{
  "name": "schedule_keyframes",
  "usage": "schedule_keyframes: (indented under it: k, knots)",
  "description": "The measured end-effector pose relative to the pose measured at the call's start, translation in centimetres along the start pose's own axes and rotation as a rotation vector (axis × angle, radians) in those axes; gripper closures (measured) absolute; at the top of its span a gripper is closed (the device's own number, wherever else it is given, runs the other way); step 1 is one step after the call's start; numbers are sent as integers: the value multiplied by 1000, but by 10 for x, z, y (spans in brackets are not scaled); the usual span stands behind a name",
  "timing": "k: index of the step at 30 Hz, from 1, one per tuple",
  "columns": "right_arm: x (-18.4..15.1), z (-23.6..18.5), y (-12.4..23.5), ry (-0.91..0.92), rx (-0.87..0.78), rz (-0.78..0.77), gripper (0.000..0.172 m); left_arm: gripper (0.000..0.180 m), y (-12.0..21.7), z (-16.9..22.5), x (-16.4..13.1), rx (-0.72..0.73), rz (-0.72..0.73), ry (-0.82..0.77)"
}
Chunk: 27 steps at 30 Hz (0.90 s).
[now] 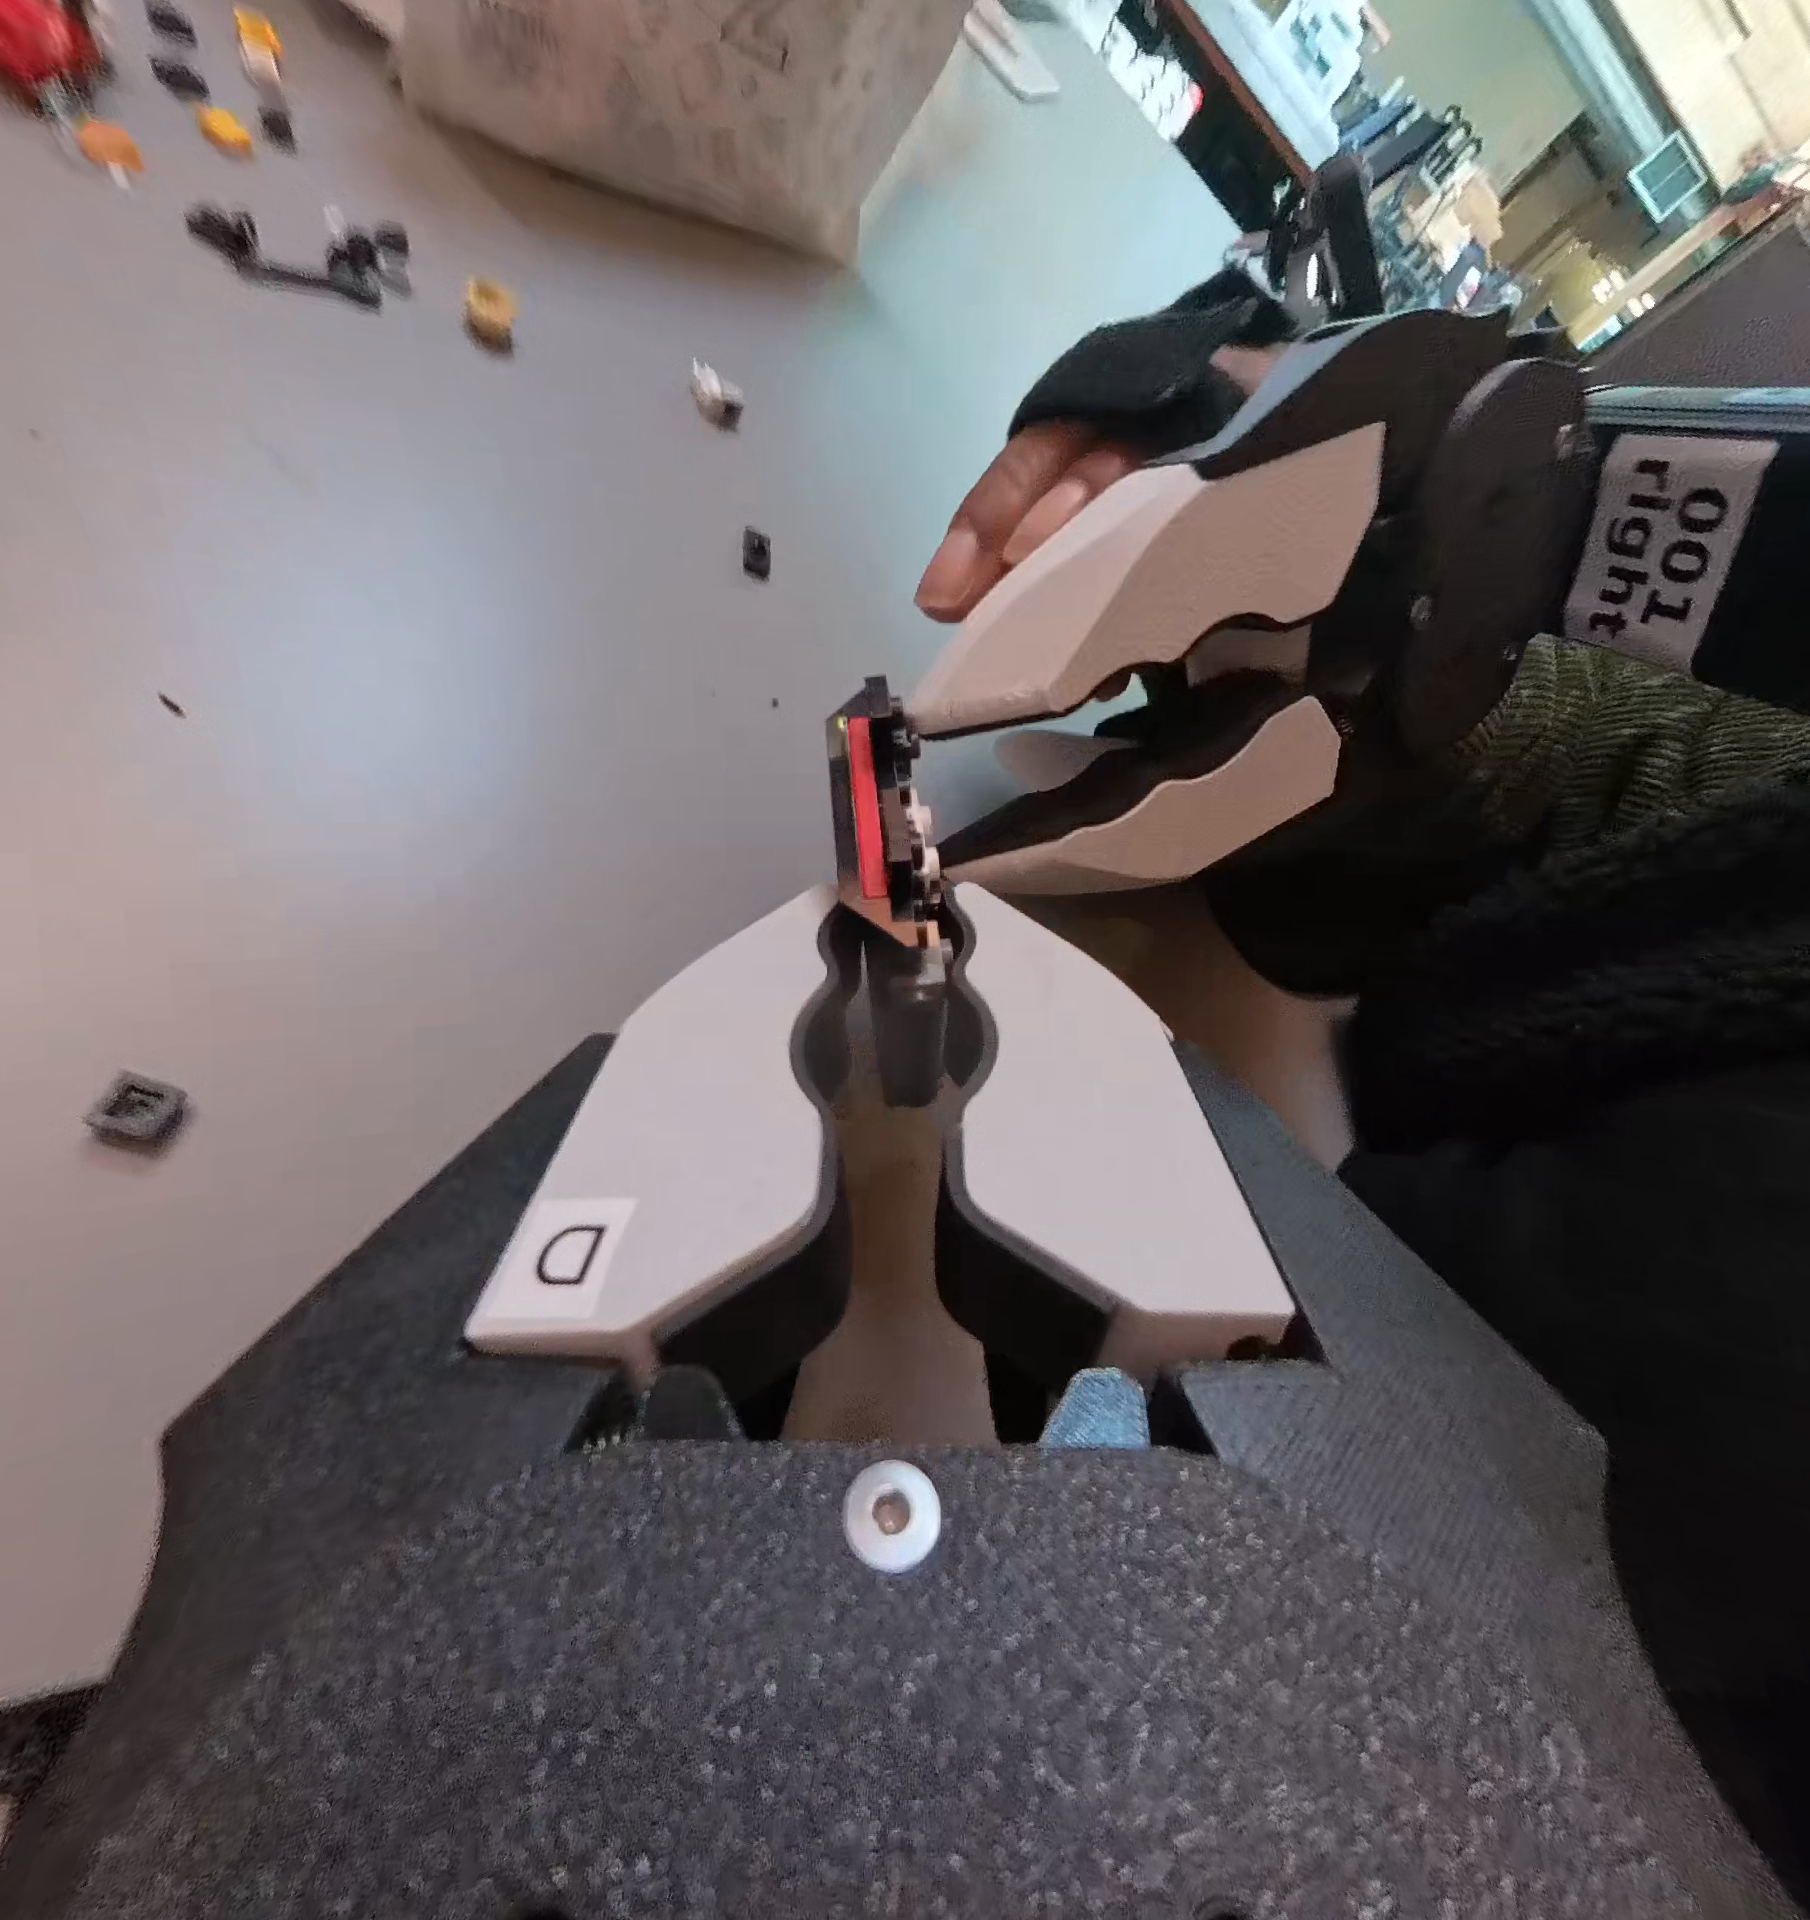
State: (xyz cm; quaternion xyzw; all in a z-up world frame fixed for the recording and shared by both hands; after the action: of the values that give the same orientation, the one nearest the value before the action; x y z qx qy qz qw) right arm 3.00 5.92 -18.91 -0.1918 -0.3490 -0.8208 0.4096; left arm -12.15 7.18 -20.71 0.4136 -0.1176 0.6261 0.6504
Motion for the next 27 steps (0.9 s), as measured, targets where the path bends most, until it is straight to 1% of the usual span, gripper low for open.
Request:
schedule_keyframes:
  k: [3,5,6,8,11,15,18,19,20,23,27]
  knots:
    - [-2,-4,-4,17,31,-28,154,165,-3,-5,-4,-23,-33,79]
    - [-7,-4,-7,-29,67,-65,157,152,-7,-7,-7,-67,-62,131]
    - [-12,-4,-9,-67,84,-74,159,150,-8,-7,-8,-90,-82,140]
    - [-21,-3,-13,-154,125,-88,163,153,-7,-5,-9,-125,-107,123]
    - [-24,-2,-13,-228,157,-56,165,154,-8,-3,-10,-116,-119,95]
    - [-24,3,-9,-274,169,-25,162,162,-8,-5,-11,-104,-133,116]
    - [-18,10,-1,-362,216,61,160,167,-7,-4,-10,-92,-133,102]
    - [-16,12,-1,-393,228,65,158,168,-8,-3,-10,-83,-132,92]
    - [-13,12,-2,-427,236,60,155,168,-8,-3,-10,-65,-129,79]
    - [-12,11,-8,-500,211,-8,154,167,-8,-2,-10,-36,-109,62]
    - [-12,11,-9,-533,114,-92,152,167,-8,-3,-8,6,-50,85]
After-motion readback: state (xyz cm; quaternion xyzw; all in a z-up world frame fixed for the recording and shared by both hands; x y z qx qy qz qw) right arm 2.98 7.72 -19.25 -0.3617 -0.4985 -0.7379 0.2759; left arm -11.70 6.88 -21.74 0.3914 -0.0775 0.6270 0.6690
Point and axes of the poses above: each gripper's, where its closed fingertips meet, y back along the fingers, x out of its top, z = x × y across the jaws, the point moved 9 cm from there along y, back along the fingers, and after that the axes turned 5 degrees about y, right-handed, at the moved point
